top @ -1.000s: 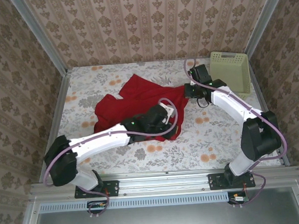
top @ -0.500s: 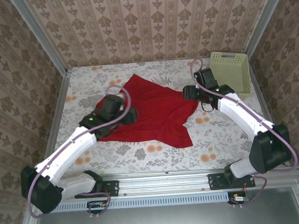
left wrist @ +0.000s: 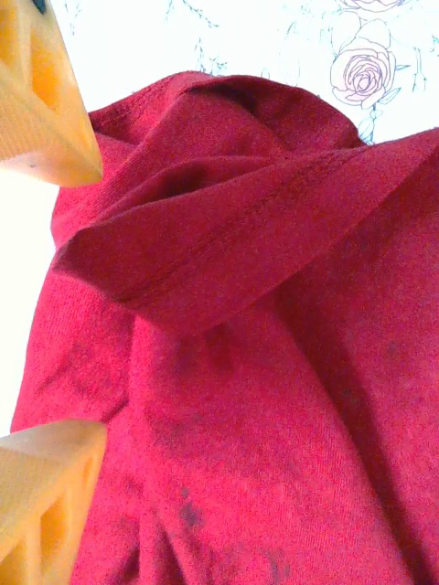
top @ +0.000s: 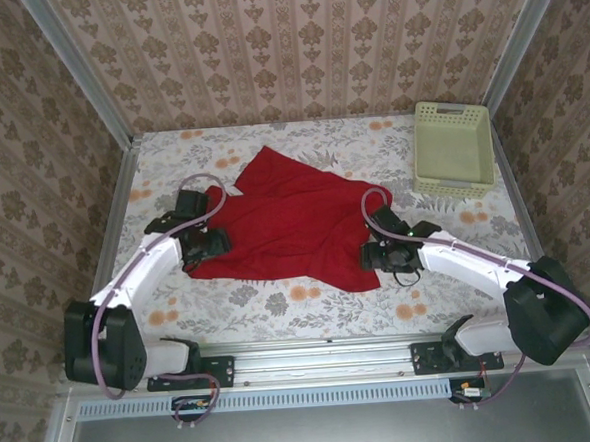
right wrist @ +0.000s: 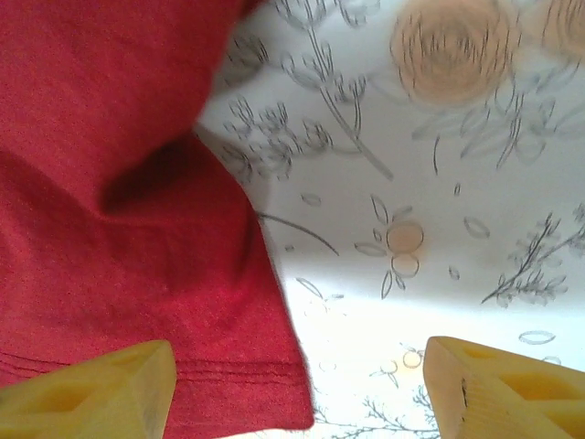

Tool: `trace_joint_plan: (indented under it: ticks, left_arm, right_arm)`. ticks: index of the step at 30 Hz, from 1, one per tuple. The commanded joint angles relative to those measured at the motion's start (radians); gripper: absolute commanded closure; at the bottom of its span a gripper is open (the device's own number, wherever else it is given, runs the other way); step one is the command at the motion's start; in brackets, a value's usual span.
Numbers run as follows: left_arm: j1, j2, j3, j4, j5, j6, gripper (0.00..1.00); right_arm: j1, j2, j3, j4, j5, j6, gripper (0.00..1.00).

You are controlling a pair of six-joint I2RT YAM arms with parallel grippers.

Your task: Fold the inside-out t-shirt

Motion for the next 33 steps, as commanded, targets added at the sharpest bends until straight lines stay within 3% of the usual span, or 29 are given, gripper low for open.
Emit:
trace_joint_plan:
  ticks: [1,3,9,15,17,20,25,33]
  left_arm:
    - [0.013,0.052,0.029,0.004,-0.039,0.012,0.34]
    - [0.025,0.088,0.029,0.022,-0.038,0.014,0.38]
    - [0.101,0.123,0.046,0.058,-0.012,0.005,0.65]
    - [0.167,0.113,0.055,0.069,0.016,-0.002,0.87]
    - [0.197,0.108,0.052,0.078,0.034,-0.006,0.93]
    - [0.241,0.097,0.055,0.087,0.056,-0.010,1.00]
    - [0.270,0.095,0.077,0.113,0.106,-0.015,1.00]
    - [0.217,0.142,0.179,0.142,0.199,0.004,0.99]
  right_arm:
    - [0.038,0.030,-0.034,0.031,-0.006,0.095,0.28]
    - [0.054,0.062,-0.039,0.069,-0.008,0.103,0.29]
    - [0.080,0.181,-0.012,0.112,-0.013,0.109,0.46]
    - [0.086,0.184,0.001,0.042,0.070,0.106,0.90]
    - [0.078,0.128,0.002,-0.021,0.125,0.094,0.99]
    - [0.020,-0.007,-0.004,-0.111,0.198,0.080,1.00]
    - [-0.147,-0.218,-0.046,-0.185,0.197,0.038,1.00]
    - [-0.206,-0.310,-0.025,-0.261,0.233,0.039,1.00]
